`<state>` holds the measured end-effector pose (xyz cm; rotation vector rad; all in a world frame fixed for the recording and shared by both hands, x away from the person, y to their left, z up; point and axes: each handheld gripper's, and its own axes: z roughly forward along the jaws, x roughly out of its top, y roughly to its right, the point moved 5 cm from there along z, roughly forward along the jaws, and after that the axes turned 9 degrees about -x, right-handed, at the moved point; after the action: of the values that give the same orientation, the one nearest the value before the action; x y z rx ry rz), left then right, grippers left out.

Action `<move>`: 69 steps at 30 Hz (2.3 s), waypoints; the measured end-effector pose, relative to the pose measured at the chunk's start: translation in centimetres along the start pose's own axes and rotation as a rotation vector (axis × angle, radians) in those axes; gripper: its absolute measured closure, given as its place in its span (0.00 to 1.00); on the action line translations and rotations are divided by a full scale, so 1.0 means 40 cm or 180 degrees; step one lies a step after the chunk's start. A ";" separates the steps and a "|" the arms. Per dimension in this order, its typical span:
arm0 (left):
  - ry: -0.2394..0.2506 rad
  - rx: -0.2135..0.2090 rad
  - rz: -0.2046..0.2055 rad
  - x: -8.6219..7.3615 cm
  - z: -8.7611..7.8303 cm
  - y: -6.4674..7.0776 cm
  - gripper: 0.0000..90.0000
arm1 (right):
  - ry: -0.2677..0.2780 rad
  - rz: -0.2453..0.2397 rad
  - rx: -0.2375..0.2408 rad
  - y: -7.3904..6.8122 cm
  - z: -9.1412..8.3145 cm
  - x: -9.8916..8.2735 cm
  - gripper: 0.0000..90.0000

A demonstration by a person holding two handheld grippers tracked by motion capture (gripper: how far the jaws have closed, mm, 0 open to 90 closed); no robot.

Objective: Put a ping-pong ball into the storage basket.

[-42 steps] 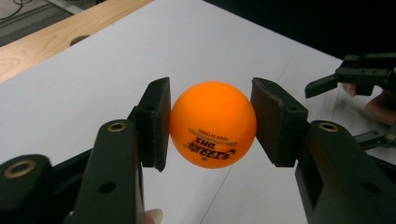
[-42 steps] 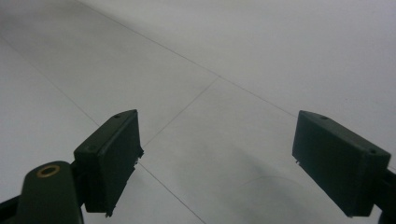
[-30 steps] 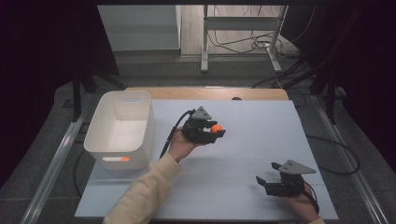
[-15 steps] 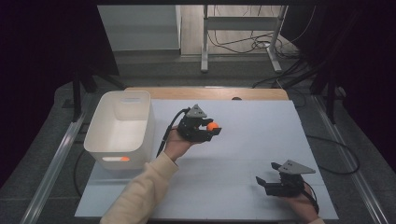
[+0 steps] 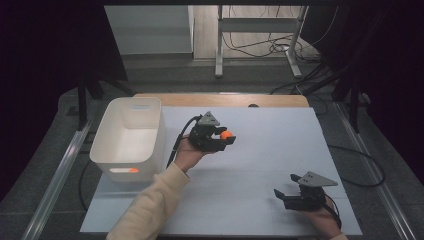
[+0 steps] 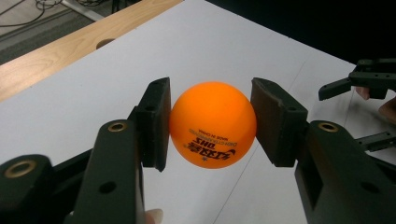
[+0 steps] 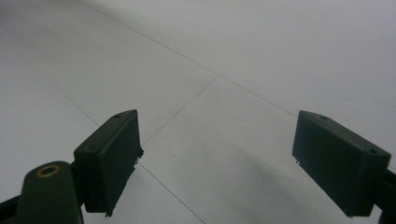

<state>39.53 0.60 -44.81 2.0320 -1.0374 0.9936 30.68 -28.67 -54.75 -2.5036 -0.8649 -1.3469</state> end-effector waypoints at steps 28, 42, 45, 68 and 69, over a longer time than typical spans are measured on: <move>0.0143 0.0167 -0.0033 0.003 -0.079 -0.029 0.56 | -0.0019 -0.0004 -0.0018 0.001 0.001 -0.002 0.18; 0.0193 0.0216 -0.0064 -0.001 -0.099 -0.039 0.56 | -0.0025 -0.0002 -0.0025 0.002 0.001 -0.002 0.18; 0.0199 0.0230 -0.0065 -0.002 -0.104 -0.042 0.56 | -0.0024 0.0000 -0.0026 0.002 0.001 -0.002 0.18; 0.0217 0.0274 -0.0102 -0.012 -0.120 -0.051 0.56 | -0.0031 -0.0001 -0.0027 0.002 0.002 -0.003 0.18; 0.0216 0.0269 -0.0105 -0.013 -0.120 -0.051 0.56 | -0.0029 -0.0004 -0.0030 0.002 0.002 -0.003 0.17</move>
<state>39.48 5.59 -43.22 2.0615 -0.9379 1.0981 30.72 -28.75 -54.90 -2.5187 -0.8640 -1.3440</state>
